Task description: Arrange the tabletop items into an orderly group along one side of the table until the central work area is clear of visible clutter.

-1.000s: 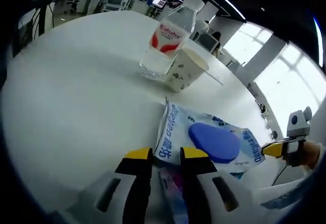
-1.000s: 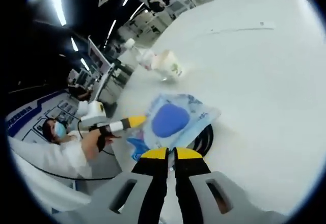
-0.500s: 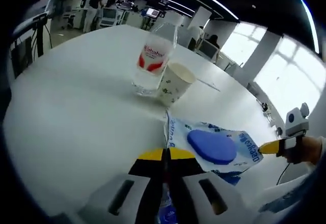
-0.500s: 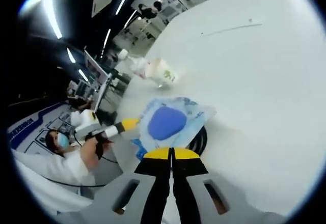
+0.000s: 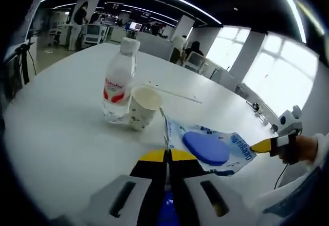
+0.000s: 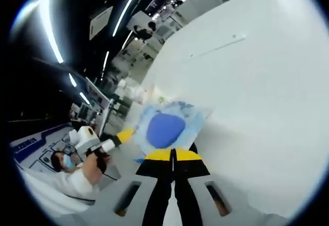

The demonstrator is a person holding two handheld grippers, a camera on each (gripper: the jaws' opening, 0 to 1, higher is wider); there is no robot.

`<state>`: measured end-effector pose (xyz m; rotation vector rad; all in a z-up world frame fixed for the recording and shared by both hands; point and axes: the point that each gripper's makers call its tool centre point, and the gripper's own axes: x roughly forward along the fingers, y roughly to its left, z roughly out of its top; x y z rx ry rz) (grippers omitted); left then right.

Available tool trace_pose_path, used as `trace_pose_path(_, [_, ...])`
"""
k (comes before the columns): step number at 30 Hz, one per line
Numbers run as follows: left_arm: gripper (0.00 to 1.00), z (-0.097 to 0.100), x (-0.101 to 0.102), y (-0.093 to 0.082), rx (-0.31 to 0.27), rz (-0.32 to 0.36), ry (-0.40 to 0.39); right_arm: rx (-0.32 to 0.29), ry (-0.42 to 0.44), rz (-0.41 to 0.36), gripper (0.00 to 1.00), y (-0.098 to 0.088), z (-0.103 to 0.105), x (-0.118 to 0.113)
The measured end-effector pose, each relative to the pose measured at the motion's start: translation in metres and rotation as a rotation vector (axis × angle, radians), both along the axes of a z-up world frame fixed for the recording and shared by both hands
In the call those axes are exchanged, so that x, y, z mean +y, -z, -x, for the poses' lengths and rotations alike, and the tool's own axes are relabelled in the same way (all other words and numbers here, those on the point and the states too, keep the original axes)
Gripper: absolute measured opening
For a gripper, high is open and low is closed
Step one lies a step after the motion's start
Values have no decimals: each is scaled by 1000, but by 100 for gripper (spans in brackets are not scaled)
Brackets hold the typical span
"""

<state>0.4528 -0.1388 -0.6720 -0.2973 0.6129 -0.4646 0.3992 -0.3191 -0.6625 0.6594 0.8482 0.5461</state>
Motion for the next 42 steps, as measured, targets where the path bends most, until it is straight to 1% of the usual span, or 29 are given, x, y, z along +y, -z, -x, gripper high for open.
trace_pose_path(3, [0, -5, -13, -1, -8, -4, 18, 3, 22, 3, 0, 3, -2, -8])
trace_pose_path(7, [0, -16, -21, 0, -9, 1, 39, -6, 40, 9, 0, 3, -7, -15])
trace_pose_path(10, [0, -23, -26, 2, -14, -11, 52, -14, 54, 9, 0, 1, -15, -20])
trace_pose_path(13, [0, -28, -27, 2, -22, -14, 47, -49, 40, 41, 0, -2, -25, -23])
trace_pose_path(15, [0, -32, -29, 4, -18, -4, 44, -63, 45, 45, 0, -5, -34, -25])
trace_pose_path(20, [0, -41, -35, 11, -17, -31, 44, -68, 56, 57, 0, -1, -53, -32])
trace_pose_path(24, [0, -48, -39, 16, -15, -38, 47, -68, 57, 63, 0, 2, -63, -36])
trace_pose_path(26, [0, -52, -39, 19, -15, -65, 53, -74, 52, 75, 0, 2, -65, -36])
trace_pose_path(28, [0, -55, -40, 20, -29, -96, 55, -78, 52, 69, 0, 2, -69, -34])
trace_pose_path(31, [0, -60, -39, 23, -27, -108, 44, -75, 50, 76, 0, 6, -74, -33])
trace_pose_path(37, [0, -66, -35, 35, -11, -142, 38, -63, 47, 81, 0, 13, -80, -31])
trace_pose_path(42, [0, -67, -36, 47, 9, -170, 45, -36, 44, 94, 0, 27, -84, -32])
